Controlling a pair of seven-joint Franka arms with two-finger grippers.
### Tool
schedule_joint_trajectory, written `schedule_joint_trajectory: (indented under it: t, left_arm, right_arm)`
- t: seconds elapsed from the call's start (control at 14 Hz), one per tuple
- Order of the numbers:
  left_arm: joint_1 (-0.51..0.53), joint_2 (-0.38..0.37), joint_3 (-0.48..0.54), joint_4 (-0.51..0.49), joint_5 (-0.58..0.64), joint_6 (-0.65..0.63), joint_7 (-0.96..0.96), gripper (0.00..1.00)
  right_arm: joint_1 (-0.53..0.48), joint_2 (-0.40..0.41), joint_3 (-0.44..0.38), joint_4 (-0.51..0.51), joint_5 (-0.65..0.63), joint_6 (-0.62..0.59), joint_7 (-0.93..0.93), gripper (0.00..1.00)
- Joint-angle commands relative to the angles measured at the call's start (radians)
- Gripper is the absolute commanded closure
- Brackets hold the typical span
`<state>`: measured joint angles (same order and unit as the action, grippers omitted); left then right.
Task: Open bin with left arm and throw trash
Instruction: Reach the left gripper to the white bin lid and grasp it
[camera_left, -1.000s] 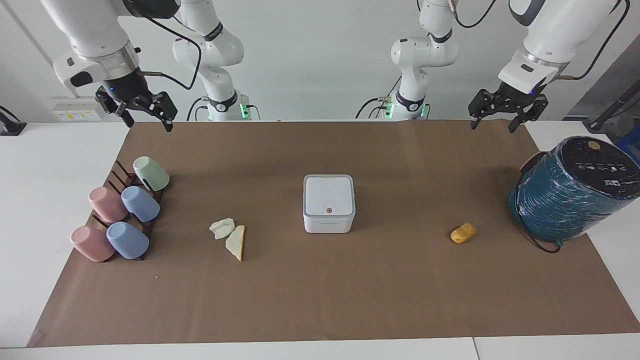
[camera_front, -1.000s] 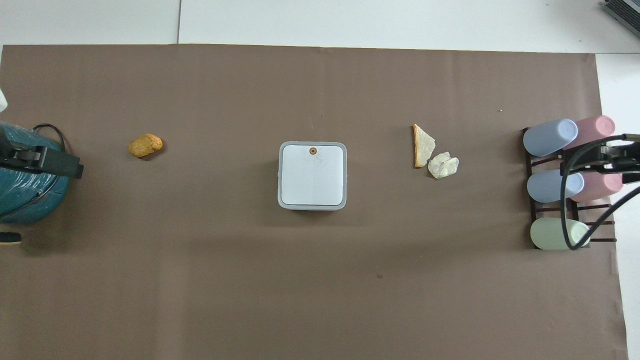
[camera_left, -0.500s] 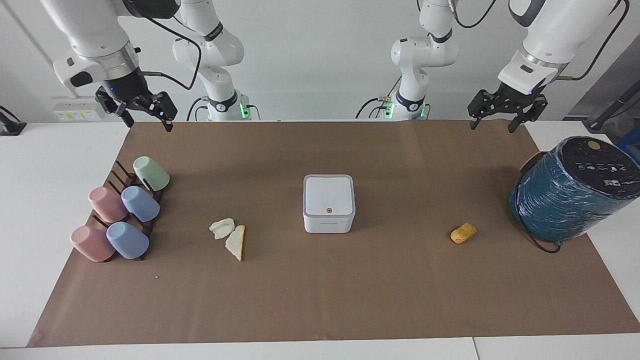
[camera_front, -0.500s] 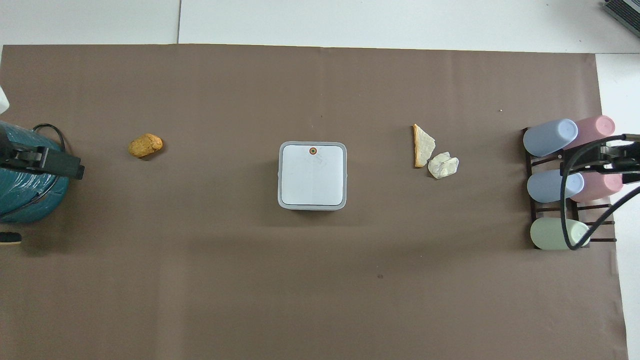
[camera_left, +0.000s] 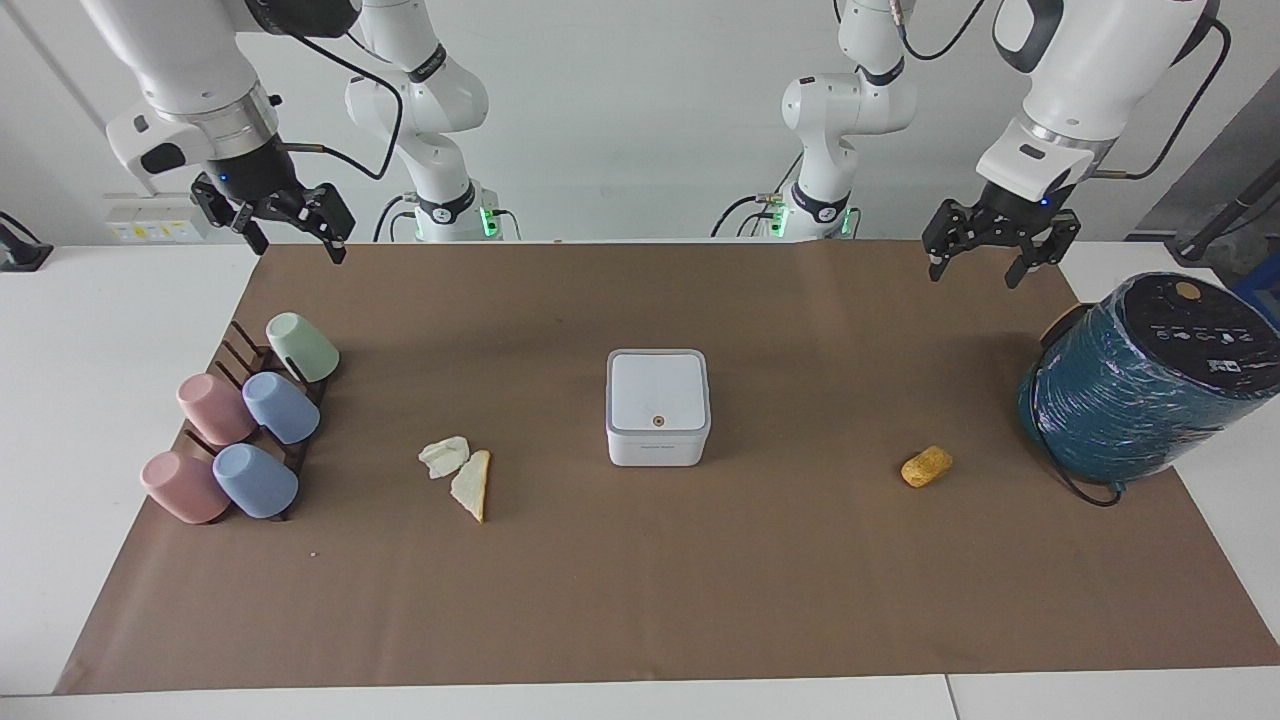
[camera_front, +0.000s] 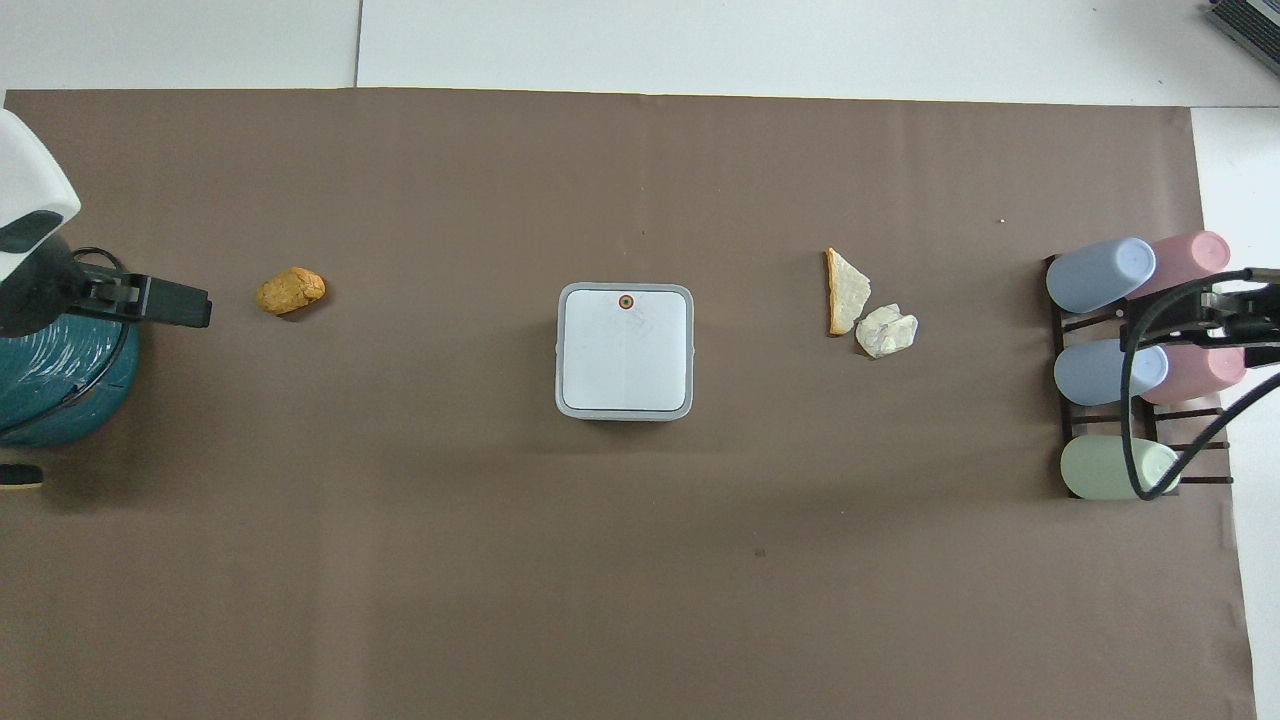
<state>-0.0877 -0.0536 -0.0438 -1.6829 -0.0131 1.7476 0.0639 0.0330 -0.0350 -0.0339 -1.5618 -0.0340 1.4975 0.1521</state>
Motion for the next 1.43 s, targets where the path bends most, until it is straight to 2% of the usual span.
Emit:
schedule_joint_trajectory:
  t: [0.0,0.07,0.14,0.21,0.29,1.0,1.21,1.36]
  left_arm:
    - [-0.073,-0.046,0.005,-0.072,0.007,0.087,-0.047,0.58]
    - [-0.098,-0.045,0.005,-0.092,0.007,0.130,-0.058,0.76]
    - [-0.127,-0.045,0.005,-0.121,0.007,0.188,-0.090,0.86]
    - [-0.157,-0.045,0.005,-0.144,0.007,0.251,-0.114,0.89]
    - [-0.188,-0.035,0.005,-0.159,0.007,0.294,-0.119,1.00]
    - [-0.449,0.165,0.005,-0.126,0.005,0.480,-0.279,1.00]
    - [-0.483,0.231,0.005,-0.086,0.005,0.550,-0.343,1.00]
    - [-0.515,0.315,0.007,-0.014,0.005,0.579,-0.384,1.00]
  right_arm:
    - [-0.004,-0.010,0.005,-0.011,-0.006,0.000,-0.014,0.00]
    - [-0.004,-0.010,0.005,-0.011,-0.006,0.000,-0.014,0.00]
    - [-0.002,-0.010,0.005,-0.011,-0.006,0.003,-0.011,0.00]
    - [-0.002,-0.010,0.006,-0.011,-0.006,0.003,-0.009,0.00]
    - [-0.002,-0.010,0.014,-0.011,-0.006,-0.005,-0.008,0.00]
    - [-0.016,-0.020,0.014,-0.004,-0.006,-0.057,-0.019,0.00]
    - [-0.005,-0.022,0.014,-0.004,-0.004,-0.059,-0.014,0.00]
    - [-0.005,-0.023,0.015,-0.004,-0.004,-0.068,-0.014,0.00]
